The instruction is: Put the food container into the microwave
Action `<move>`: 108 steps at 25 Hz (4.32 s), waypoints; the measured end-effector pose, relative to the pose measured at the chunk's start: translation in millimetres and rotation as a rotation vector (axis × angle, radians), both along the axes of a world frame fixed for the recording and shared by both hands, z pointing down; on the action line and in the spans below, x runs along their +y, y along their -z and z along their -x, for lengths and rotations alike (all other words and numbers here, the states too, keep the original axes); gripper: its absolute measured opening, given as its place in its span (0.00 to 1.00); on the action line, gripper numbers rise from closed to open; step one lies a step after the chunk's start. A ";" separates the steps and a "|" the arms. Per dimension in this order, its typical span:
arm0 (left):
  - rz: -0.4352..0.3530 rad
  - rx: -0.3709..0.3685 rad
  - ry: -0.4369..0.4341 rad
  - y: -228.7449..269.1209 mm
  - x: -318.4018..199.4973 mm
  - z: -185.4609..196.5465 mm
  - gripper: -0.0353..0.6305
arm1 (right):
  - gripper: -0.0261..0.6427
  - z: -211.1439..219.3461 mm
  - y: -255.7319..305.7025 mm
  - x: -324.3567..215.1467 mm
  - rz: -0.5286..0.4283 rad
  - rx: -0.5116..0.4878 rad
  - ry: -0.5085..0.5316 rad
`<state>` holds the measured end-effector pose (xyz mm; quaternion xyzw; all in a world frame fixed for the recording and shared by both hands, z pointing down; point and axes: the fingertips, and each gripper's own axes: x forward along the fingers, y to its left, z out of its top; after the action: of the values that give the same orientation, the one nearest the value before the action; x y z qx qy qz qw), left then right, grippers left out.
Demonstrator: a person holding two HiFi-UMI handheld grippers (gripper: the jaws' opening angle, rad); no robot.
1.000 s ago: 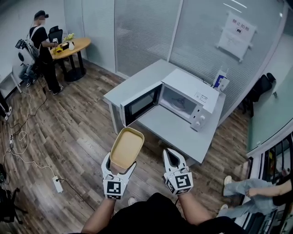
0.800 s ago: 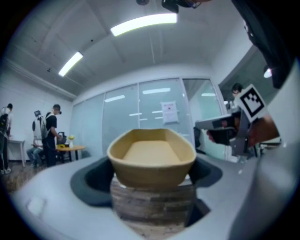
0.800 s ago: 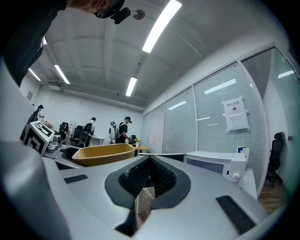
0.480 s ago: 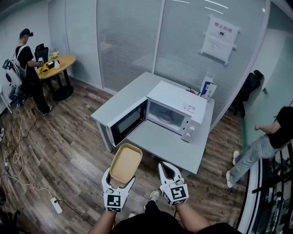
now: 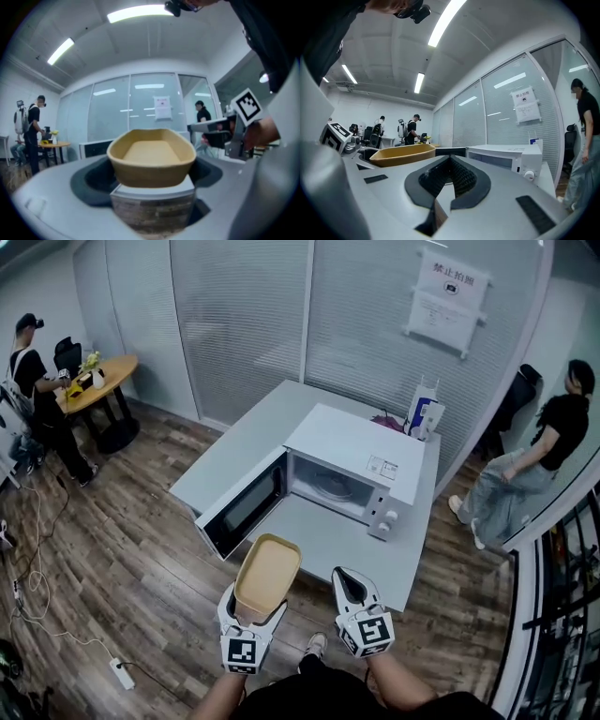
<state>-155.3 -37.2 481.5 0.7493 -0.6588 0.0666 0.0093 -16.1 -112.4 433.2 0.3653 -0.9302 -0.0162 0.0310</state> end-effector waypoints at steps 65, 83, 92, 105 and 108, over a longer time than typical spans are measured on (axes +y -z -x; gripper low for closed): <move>0.217 0.015 -0.298 -123.8 -345.4 -65.5 0.79 | 0.05 -42.4 -128.9 -222.5 0.258 0.077 -0.287; 0.216 0.004 -0.225 -136.1 -425.2 -75.2 0.79 | 0.05 -25.8 -171.0 -209.5 0.354 0.087 -0.306; 0.267 -0.023 -0.192 -152.5 -440.7 -78.6 0.80 | 0.05 -33.9 -172.5 -214.0 0.353 0.082 -0.337; 0.291 -0.032 -0.204 -149.6 -411.5 -73.7 0.87 | 0.05 -30.7 -153.7 -212.7 0.316 0.048 -0.305; 0.268 -0.084 -0.210 -138.7 -391.6 -70.8 0.86 | 0.05 -28.9 -142.8 -214.0 0.291 0.043 -0.289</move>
<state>-84.5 -428.7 620.2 0.8026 -0.5620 0.1856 0.0747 12.8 -326.4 576.1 0.4864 -0.8597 0.1151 0.1050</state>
